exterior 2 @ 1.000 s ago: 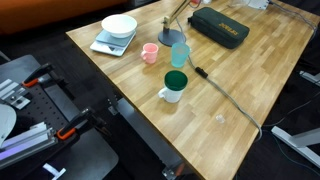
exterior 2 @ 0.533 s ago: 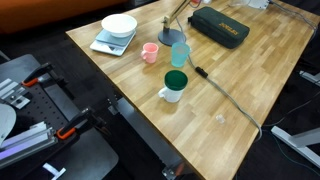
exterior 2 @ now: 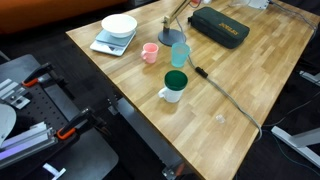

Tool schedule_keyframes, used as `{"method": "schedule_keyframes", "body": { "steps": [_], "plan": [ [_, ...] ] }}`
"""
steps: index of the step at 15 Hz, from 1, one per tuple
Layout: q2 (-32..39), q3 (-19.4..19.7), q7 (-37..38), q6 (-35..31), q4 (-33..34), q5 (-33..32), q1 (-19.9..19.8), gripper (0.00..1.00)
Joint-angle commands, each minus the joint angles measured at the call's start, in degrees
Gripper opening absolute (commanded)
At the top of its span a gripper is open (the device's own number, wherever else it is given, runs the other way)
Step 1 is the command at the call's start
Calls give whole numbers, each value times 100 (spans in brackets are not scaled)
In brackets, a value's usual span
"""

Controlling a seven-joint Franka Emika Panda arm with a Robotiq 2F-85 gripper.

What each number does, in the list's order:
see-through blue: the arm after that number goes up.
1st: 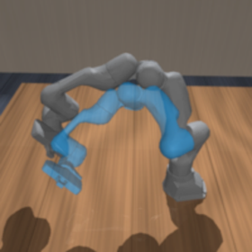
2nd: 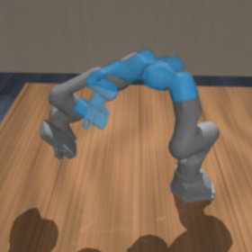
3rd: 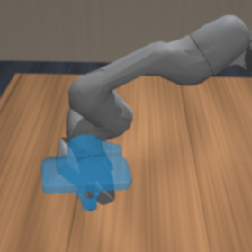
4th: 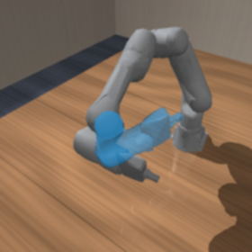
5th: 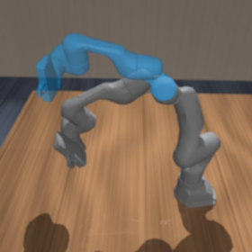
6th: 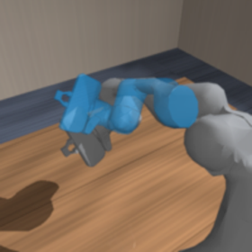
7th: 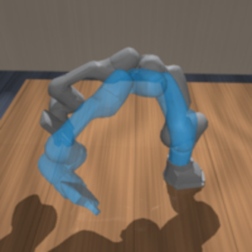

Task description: Pick up the white cup and pour its contents into the basin

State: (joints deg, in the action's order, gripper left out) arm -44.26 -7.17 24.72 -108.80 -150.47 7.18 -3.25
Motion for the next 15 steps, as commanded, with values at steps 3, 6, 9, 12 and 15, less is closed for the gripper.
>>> {"method": "schedule_keyframes", "body": {
  "steps": [3,6,9,12,15],
  "plan": [
    [-286,110,431,-123,-289,-953,-869,100],
    [-478,360,311,-81,-403,-1581,-1303,100],
    [-436,522,255,12,-358,-1548,-1344,100],
    [-520,548,248,11,-410,-1548,-1362,100],
    [-522,541,249,11,-412,-1549,-1360,100]
  ]
}}
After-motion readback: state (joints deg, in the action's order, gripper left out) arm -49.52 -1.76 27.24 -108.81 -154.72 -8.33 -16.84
